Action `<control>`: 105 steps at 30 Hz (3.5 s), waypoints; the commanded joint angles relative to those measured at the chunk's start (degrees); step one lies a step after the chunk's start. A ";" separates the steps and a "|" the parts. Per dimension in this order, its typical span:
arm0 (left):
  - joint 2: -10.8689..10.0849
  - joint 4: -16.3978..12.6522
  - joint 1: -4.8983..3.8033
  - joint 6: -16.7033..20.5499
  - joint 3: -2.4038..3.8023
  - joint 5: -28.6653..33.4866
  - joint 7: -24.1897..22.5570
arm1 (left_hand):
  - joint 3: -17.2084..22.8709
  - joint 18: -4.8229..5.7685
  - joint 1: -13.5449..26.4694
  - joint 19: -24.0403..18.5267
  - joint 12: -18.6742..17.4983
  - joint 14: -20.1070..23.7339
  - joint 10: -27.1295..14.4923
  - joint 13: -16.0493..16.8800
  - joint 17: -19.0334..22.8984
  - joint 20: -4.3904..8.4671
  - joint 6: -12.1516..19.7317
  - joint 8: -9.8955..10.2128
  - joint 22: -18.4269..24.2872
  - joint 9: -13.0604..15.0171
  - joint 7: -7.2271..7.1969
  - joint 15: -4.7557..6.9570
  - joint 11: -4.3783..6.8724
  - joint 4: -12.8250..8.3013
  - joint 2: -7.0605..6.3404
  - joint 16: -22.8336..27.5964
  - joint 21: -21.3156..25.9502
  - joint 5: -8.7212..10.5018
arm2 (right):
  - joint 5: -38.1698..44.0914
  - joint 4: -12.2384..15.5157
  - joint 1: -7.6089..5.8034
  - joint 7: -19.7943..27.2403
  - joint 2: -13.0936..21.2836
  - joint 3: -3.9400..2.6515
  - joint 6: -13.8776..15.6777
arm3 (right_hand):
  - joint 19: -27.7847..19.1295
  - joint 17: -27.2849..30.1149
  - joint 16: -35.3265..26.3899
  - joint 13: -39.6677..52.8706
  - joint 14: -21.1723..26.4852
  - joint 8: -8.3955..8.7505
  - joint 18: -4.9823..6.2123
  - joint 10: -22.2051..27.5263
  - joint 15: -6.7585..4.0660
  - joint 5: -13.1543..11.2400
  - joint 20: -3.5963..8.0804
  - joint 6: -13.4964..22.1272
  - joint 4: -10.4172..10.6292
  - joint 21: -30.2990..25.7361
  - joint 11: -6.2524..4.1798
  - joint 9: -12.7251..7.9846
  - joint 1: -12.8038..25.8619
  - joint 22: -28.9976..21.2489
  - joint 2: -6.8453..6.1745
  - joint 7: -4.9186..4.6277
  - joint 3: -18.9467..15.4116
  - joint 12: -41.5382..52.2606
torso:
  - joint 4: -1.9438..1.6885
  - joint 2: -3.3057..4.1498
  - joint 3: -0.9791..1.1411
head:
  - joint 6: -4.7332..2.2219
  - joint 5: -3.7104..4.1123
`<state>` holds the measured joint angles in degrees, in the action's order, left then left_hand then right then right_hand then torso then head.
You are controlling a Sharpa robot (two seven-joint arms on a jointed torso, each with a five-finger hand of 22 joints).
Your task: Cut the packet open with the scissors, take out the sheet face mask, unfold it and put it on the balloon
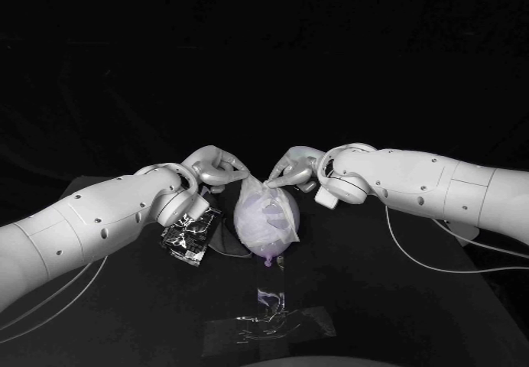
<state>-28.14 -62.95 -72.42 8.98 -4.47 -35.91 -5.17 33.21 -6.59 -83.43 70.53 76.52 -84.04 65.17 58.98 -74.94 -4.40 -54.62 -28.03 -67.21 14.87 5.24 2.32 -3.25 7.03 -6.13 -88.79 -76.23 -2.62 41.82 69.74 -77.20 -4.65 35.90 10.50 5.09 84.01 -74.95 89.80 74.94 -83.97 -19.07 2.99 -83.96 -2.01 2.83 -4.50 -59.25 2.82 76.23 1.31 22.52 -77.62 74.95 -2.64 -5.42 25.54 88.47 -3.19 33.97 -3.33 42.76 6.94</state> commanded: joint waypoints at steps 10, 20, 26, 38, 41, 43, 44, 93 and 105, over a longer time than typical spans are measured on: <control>-0.03 -0.04 -0.06 -0.25 0.07 -0.08 0.42 | 0.44 1.04 0.42 0.06 0.28 -2.42 3.24 -0.01 -5.88 0.50 0.47 -0.19 -0.09 9.23 0.15 0.16 2.66 -0.12 0.29 -0.06 -0.20 -0.19 | -1.05 1.26 0.22 3.12 0.88 0.09 4.98 | 1.31 -15.05 0.20 14.33 -6.03 -2.55 -0.43 -5.43 -1.07 -0.05 1.19 -0.93 -0.81 0.58 -1.03 2.06 -0.15 11.69 0.39 0.99 1.04 0.47 | 0.05 0.01 0.05 | -0.05 -0.03; -0.11 0.04 -0.06 -0.07 0.07 -0.22 1.12 | 0.62 1.05 0.58 0.11 0.33 -2.42 3.30 0.10 -5.90 0.50 0.51 -0.23 -0.15 9.38 0.16 0.15 2.64 -0.20 0.27 -0.06 -0.24 -0.18 | -1.34 2.81 0.23 2.99 2.66 0.09 6.00 | 1.32 -15.05 0.20 14.33 -6.03 -2.73 -0.43 -5.44 -1.13 -0.05 1.28 -0.77 -0.80 0.60 -1.07 2.21 0.09 11.70 0.35 1.02 1.16 0.48 | 0.06 -0.02 0.04 | 0.00 -0.02; -0.31 0.10 -0.06 0.84 0.06 0.15 1.47 | 1.02 1.08 0.88 0.23 0.41 -2.48 3.41 0.30 -6.03 0.50 0.63 -0.31 -0.30 9.67 0.17 0.10 2.56 -0.32 0.30 -0.07 -0.33 -0.19 | -0.73 3.98 0.23 1.94 4.35 0.09 5.50 | 1.21 -15.05 0.20 14.02 -6.03 -2.85 -0.38 -5.19 -1.18 -0.05 1.37 -0.42 -0.85 0.28 -1.08 2.34 0.32 11.61 0.22 1.02 1.29 0.02 | 0.09 0.01 0.02 | 0.02 -0.06; -0.25 0.20 -0.06 1.31 0.06 0.36 1.88 | 1.46 1.08 1.14 0.27 0.47 -2.49 3.48 0.44 -6.04 0.49 0.75 -0.41 -0.34 9.99 0.18 0.05 2.51 -0.51 0.28 -0.06 -0.37 -0.19 | -0.98 6.64 0.22 2.97 6.15 0.08 8.41 | 1.05 -15.05 0.20 13.66 -6.03 -2.97 -0.30 -4.89 -1.20 -0.05 1.43 0.10 -0.97 -0.15 -1.06 2.50 0.50 11.50 0.15 0.97 1.52 -0.52 | 0.05 0.00 0.04 | -0.08 -0.06; -0.23 0.22 -0.06 1.42 0.06 0.40 1.93 | 1.46 1.08 1.14 0.27 0.47 -2.49 3.48 0.44 -6.04 0.49 0.75 -0.41 -0.34 9.99 0.18 0.05 2.51 -0.51 0.28 -0.06 -0.37 -0.19 | -1.04 7.03 0.23 3.16 6.51 0.08 9.39 | 1.09 -15.05 0.20 13.68 -6.03 -2.99 -0.33 -4.91 -1.19 -0.04 1.44 0.15 -1.00 -0.02 -1.06 2.53 0.49 11.53 0.15 0.96 1.57 -0.48 | 0.05 0.03 0.03 | -0.08 -0.04; -0.25 0.23 -0.06 1.53 0.06 0.52 1.96 | 1.60 1.08 1.23 0.26 0.50 -2.49 3.51 0.50 -6.03 0.49 0.79 -0.44 -0.33 10.10 0.19 0.04 2.49 -0.57 0.27 -0.06 -0.36 -0.19 | -1.10 7.27 0.23 3.23 6.82 0.07 9.93 | 1.08 -15.05 0.20 13.69 -6.03 -3.02 -0.32 -4.91 -1.19 -0.04 1.45 0.19 -1.04 -0.06 -1.06 2.55 0.48 11.52 0.16 0.96 1.62 -0.47 | 0.06 0.03 0.02 | -0.08 -0.03; -0.26 0.24 -0.06 1.57 0.06 0.59 1.97 | 1.72 1.07 1.30 0.24 0.49 -2.52 3.50 0.50 -6.09 0.49 0.82 -0.46 -0.31 10.18 0.19 0.03 2.47 -0.62 0.27 -0.06 -0.36 -0.19 | -1.17 7.38 0.23 3.24 6.97 0.07 10.15 | 1.09 -15.05 0.20 13.69 -6.03 -3.05 -0.33 -4.91 -1.19 -0.04 1.45 0.22 -1.08 -0.04 -1.06 2.58 0.47 11.53 0.16 0.96 1.67 -0.48 | 0.06 0.03 0.02 | -0.08 -0.03; 1.12 2.28 -0.18 2.01 0.10 -1.19 9.42 | 3.88 1.05 2.43 0.23 0.35 -2.53 3.19 0.39 -6.04 0.42 1.32 -0.82 -0.30 11.70 0.35 -0.25 2.14 -1.63 -0.12 0.00 -0.39 -0.19 | 5.54 5.05 0.22 -2.27 6.20 0.07 11.72 | 0.05 -15.05 0.20 10.13 -6.03 -1.18 0.21 -1.64 0.21 0.60 0.04 3.38 0.29 -2.97 0.37 1.66 4.28 10.80 0.19 -0.65 3.66 -6.02 | 0.02 0.02 0.00 | 0.18 0.12; 1.25 3.10 -0.22 1.12 0.09 -1.31 12.55 | 4.46 0.78 3.56 -1.53 -12.68 -1.73 -14.11 -21.54 -4.24 -0.91 10.11 6.21 1.51 9.07 3.46 -2.54 -0.72 -2.64 -3.47 0.35 0.85 -0.12 | 8.16 5.06 0.23 2.48 4.82 0.06 12.68 | 0.25 -15.05 0.20 10.46 -6.03 2.02 0.05 -1.97 1.26 0.10 -0.44 6.82 -0.57 -2.60 1.86 0.16 5.37 10.91 -3.50 -2.57 2.55 -5.51 | -0.08 0.09 0.06 | -0.28 0.17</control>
<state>-26.95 -59.84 -72.52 10.90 -4.46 -36.90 5.27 37.54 -6.59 -79.72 69.34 65.15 -83.95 52.72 39.46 -74.94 -5.17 -45.42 -22.68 -65.92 24.50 8.20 0.16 -3.73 4.74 -8.67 -88.30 -75.59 -2.67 47.35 74.90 -76.97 -4.72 40.95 10.59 17.66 83.84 -74.92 89.76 74.94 -83.92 -17.21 2.99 -83.97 -1.08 3.22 -4.52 -52.77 2.35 73.73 2.84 22.72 -72.41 74.95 -5.65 -7.99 28.25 82.70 -3.23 34.04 -3.31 42.53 7.07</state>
